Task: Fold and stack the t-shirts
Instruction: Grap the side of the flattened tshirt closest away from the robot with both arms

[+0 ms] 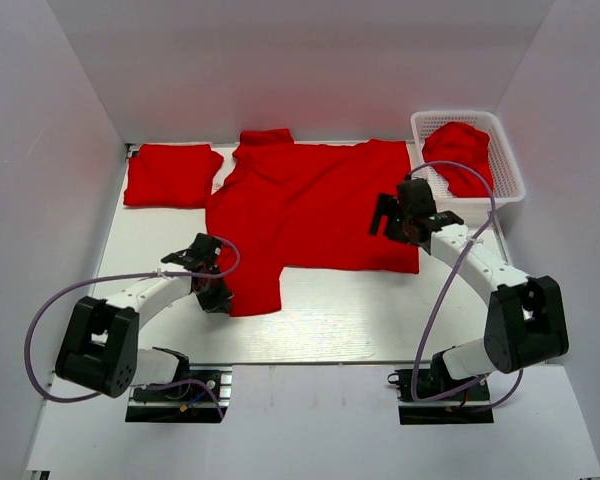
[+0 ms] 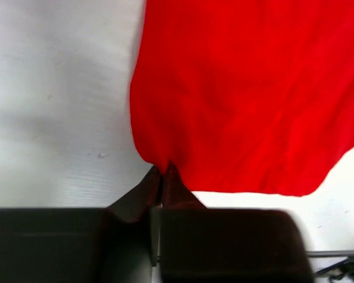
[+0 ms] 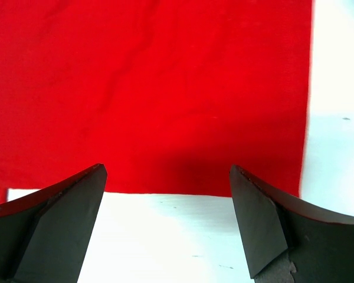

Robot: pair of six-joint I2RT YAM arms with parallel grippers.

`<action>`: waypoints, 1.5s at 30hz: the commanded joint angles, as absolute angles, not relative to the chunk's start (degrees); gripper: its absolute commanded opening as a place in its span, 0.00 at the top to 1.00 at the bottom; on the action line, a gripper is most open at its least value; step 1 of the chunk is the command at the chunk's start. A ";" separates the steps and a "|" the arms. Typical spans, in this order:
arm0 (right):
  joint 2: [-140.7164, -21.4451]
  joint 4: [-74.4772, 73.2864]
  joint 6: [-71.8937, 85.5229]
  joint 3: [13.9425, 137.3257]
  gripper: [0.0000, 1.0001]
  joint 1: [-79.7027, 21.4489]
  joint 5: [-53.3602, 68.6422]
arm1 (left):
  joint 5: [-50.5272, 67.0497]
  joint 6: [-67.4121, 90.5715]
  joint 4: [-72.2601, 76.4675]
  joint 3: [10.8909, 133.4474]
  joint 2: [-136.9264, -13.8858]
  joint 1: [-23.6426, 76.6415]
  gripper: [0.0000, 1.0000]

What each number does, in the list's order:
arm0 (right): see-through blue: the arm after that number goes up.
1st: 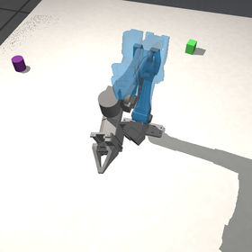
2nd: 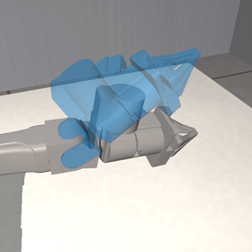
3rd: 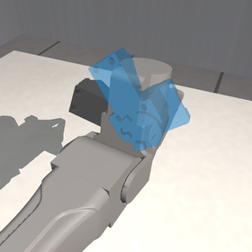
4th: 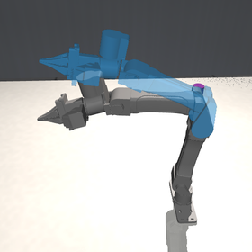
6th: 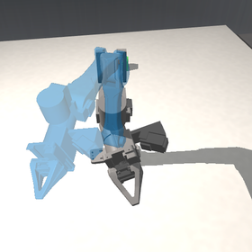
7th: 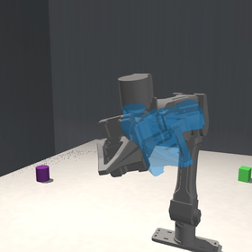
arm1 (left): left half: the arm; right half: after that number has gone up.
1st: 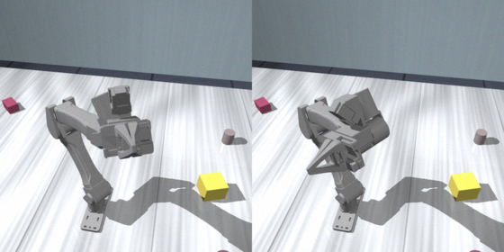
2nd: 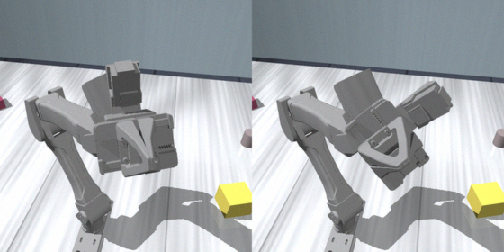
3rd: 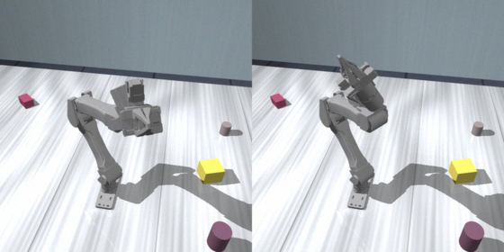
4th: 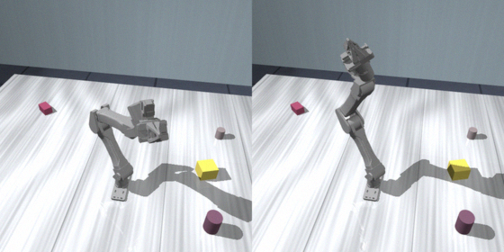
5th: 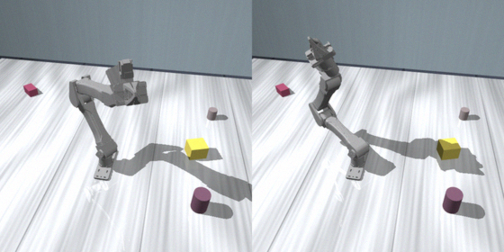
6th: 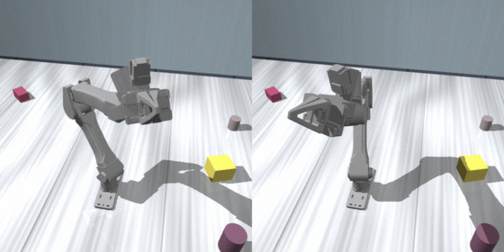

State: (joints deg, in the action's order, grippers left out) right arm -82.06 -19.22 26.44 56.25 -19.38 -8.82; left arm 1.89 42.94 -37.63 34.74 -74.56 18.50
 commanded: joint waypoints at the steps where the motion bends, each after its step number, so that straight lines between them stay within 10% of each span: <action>1: -79.45 -21.53 27.42 56.16 0.10 -18.90 -13.61 | -1.31 42.71 -35.51 33.83 -78.40 18.72 0.96; 26: -88.15 -23.39 38.23 50.19 0.10 -12.66 -22.42 | -0.70 38.67 -37.71 36.56 -74.79 19.25 1.00; 45: -90.62 -18.55 39.81 45.00 0.57 -11.07 -14.15 | 1.41 38.14 -41.48 38.23 -67.60 19.25 1.00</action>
